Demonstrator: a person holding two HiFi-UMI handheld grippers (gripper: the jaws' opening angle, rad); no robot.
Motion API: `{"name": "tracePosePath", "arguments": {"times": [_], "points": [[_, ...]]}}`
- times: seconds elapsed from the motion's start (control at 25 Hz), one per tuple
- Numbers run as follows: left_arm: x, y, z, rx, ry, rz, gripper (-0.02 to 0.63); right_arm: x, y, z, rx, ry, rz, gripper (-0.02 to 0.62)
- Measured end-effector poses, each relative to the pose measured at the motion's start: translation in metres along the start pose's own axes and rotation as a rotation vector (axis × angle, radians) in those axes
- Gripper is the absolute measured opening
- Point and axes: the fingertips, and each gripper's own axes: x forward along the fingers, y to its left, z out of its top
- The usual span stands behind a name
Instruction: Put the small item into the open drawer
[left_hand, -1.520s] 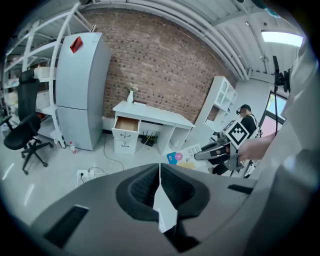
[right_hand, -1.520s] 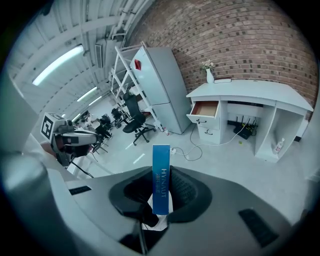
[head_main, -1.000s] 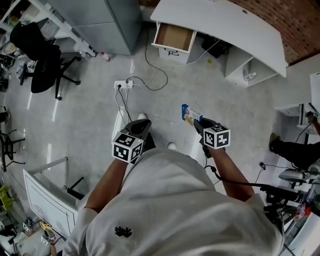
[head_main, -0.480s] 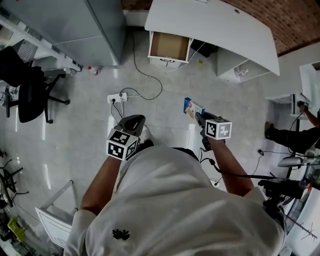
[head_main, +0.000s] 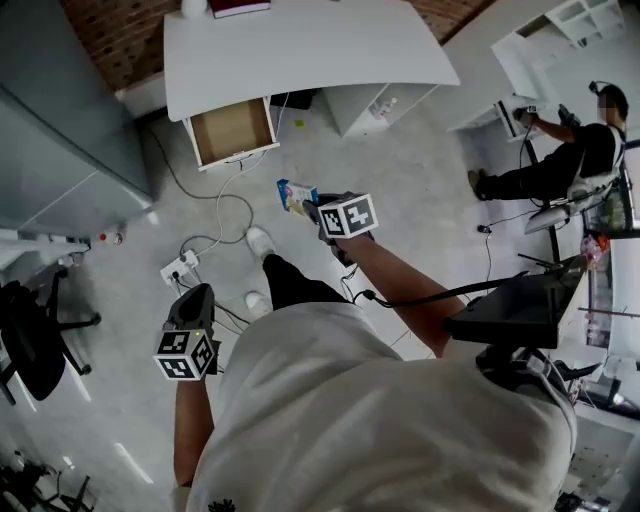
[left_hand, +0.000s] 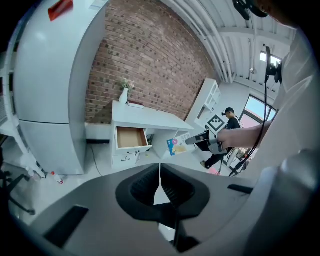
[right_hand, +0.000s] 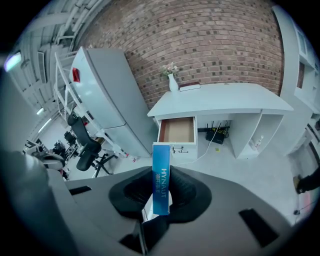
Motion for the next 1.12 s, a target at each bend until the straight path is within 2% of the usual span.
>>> {"name": "tracePosePath", "arguments": {"times": [0.2, 0.44, 0.8, 1.12], "points": [[0.038, 0.010, 0.049, 0.052, 0.017, -0.010, 0.029, 0.035, -0.021, 0.046, 0.000, 0.005, 0.005, 0.097], [0.084, 0.054, 0.119, 0.062, 0.023, 0.004, 0.029, 0.110, -0.053, 0.106, -0.004, 0.037, -0.018, 0.097], [0.118, 0.109, 0.164, 0.030, 0.064, 0.075, 0.029, 0.203, -0.096, 0.167, -0.003, 0.066, -0.079, 0.097], [0.132, 0.139, 0.183, -0.004, 0.105, 0.139, 0.029, 0.280, -0.142, 0.185, 0.026, 0.104, -0.150, 0.097]]}}
